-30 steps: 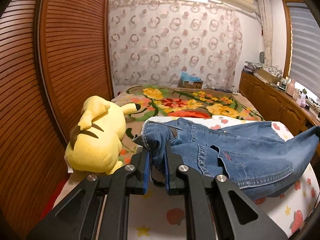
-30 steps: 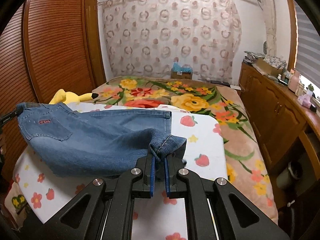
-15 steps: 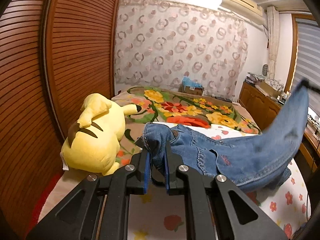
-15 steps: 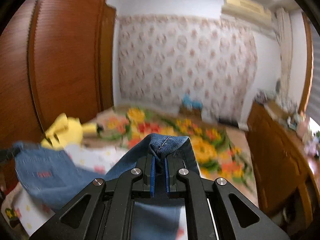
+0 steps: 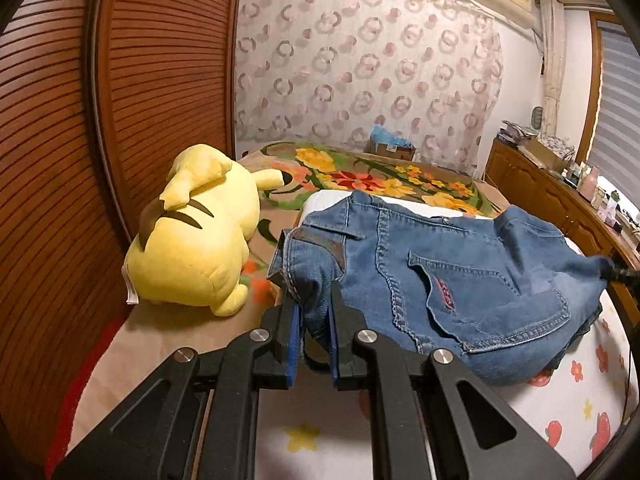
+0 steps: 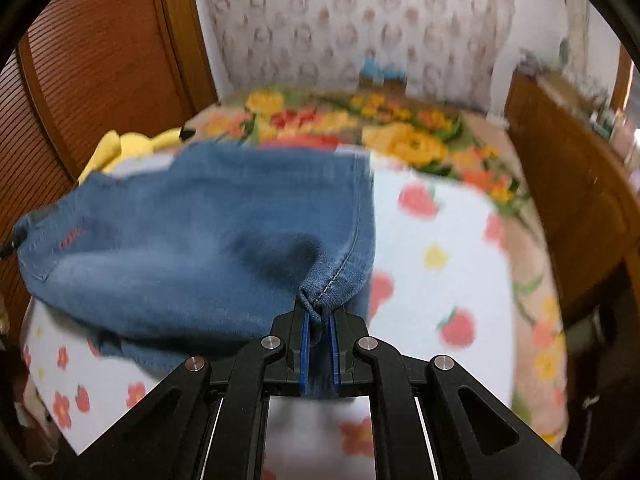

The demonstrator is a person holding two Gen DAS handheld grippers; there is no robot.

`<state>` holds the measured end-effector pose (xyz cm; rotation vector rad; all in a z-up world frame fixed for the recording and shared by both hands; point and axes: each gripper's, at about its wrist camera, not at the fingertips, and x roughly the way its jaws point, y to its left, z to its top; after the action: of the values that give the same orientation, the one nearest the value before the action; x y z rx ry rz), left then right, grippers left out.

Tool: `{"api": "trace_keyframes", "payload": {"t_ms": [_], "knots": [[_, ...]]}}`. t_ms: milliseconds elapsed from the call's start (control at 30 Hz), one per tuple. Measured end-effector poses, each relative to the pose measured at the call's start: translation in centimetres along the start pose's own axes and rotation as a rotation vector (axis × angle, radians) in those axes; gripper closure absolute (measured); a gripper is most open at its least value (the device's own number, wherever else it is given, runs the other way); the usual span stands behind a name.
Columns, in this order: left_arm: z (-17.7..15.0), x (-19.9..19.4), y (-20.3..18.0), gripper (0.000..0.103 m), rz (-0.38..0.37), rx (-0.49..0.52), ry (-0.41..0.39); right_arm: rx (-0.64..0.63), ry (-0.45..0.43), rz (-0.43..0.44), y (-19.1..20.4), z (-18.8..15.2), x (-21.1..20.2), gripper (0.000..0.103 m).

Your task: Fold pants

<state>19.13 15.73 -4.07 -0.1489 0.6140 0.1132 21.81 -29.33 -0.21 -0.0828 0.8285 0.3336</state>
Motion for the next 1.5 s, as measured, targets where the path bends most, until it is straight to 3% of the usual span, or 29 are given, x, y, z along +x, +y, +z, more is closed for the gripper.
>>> {"api": "trace_keyframes", "payload": {"t_ms": [333, 367, 467, 500, 667, 767, 833, 900, 1500], "knots": [[-0.6, 0.3, 0.4, 0.09, 0.001, 0.007, 0.017, 0.033, 0.069, 0.009, 0.1, -0.3, 0.9, 0.095], [-0.7, 0.3, 0.3, 0.09, 0.001, 0.009, 0.02, 0.027, 0.074, -0.005, 0.1, 0.1, 1.4, 0.091], [-1.2, 0.5, 0.2, 0.09, 0.004, 0.012, 0.029, 0.044, 0.084, -0.067, 0.3, 0.9, 2.1, 0.063], [-1.3, 0.5, 0.2, 0.09, 0.005, 0.012, 0.034, 0.048, 0.082, -0.088, 0.2, 1.1, 2.2, 0.059], [-2.2, 0.9, 0.3, 0.09, 0.013, 0.017, 0.058, 0.076, 0.116, -0.075, 0.4, 1.3, 3.7, 0.055], [-2.7, 1.3, 0.5, 0.09, 0.017, 0.013, 0.071, 0.071, 0.099, -0.088, 0.8, 1.4, 4.0, 0.055], [-3.2, 1.6, 0.6, 0.09, 0.023, 0.016, 0.083, 0.046, 0.085, -0.103, 1.5, 1.1, 3.9, 0.064], [-3.5, 1.7, 0.8, 0.09, 0.026, 0.016, 0.089, 0.027, 0.074, -0.081, 2.0, 0.7, 3.5, 0.084], [-5.7, 0.5, 2.0, 0.09, 0.052, 0.024, 0.106, 0.008, 0.032, -0.044, 1.5, -1.1, 2.9, 0.086]]}}
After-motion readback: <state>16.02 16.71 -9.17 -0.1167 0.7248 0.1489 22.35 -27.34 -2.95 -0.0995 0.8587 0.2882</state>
